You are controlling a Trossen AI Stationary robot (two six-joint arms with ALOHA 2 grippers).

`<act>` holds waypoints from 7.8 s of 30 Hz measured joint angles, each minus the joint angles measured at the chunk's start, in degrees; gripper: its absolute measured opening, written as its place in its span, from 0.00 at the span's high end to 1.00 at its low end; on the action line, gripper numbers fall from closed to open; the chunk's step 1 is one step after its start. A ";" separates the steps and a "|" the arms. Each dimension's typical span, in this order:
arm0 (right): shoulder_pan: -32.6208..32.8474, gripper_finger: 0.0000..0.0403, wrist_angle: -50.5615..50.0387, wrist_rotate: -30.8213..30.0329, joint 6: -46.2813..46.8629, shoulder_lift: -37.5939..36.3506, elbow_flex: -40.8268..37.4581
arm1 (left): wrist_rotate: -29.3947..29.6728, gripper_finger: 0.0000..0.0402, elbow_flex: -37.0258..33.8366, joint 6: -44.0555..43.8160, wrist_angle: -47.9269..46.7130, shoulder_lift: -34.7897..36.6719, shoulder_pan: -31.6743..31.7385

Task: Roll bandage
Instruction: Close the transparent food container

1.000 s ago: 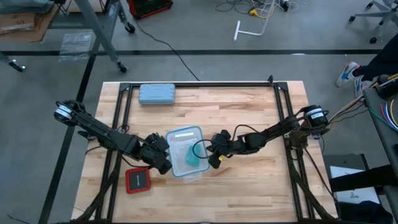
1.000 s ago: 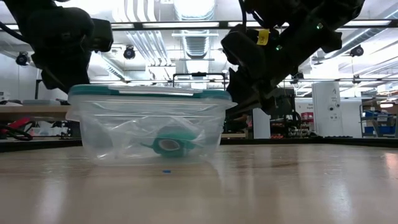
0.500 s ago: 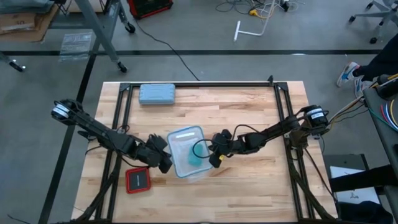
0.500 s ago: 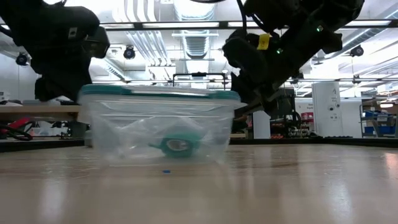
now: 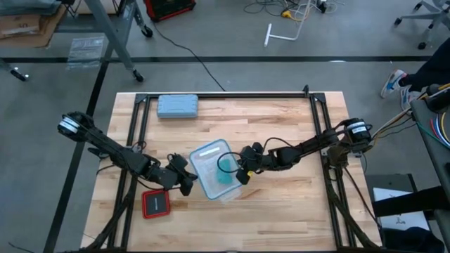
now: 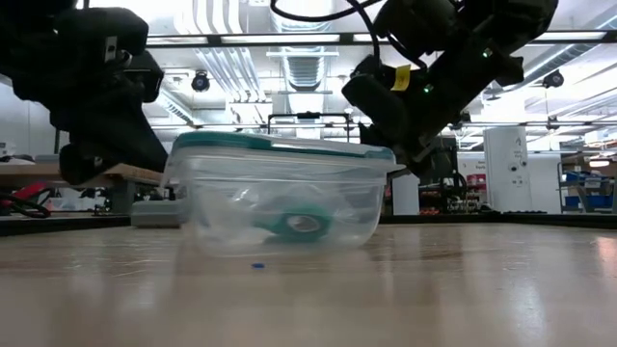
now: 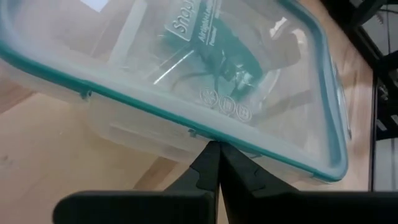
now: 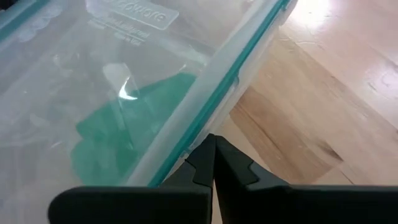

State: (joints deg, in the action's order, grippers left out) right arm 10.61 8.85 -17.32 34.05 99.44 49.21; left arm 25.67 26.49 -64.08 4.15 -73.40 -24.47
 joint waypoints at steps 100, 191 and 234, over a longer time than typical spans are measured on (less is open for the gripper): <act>-2.67 1.00 -18.33 11.26 3.95 -5.76 1.41 | 5.25 1.00 -4.62 2.89 9.07 3.41 0.55; -2.86 1.00 -2.45 1.89 -8.20 -4.83 6.74 | 21.92 1.00 6.62 15.48 -8.86 3.71 -2.35; 15.07 1.00 -22.76 -0.78 8.50 -5.88 3.32 | -25.93 1.00 22.17 45.98 -12.88 -14.77 34.91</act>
State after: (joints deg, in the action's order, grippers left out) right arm 25.68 -13.91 -18.10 42.54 93.56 52.53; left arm -0.26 48.65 -18.09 -8.73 -88.17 10.44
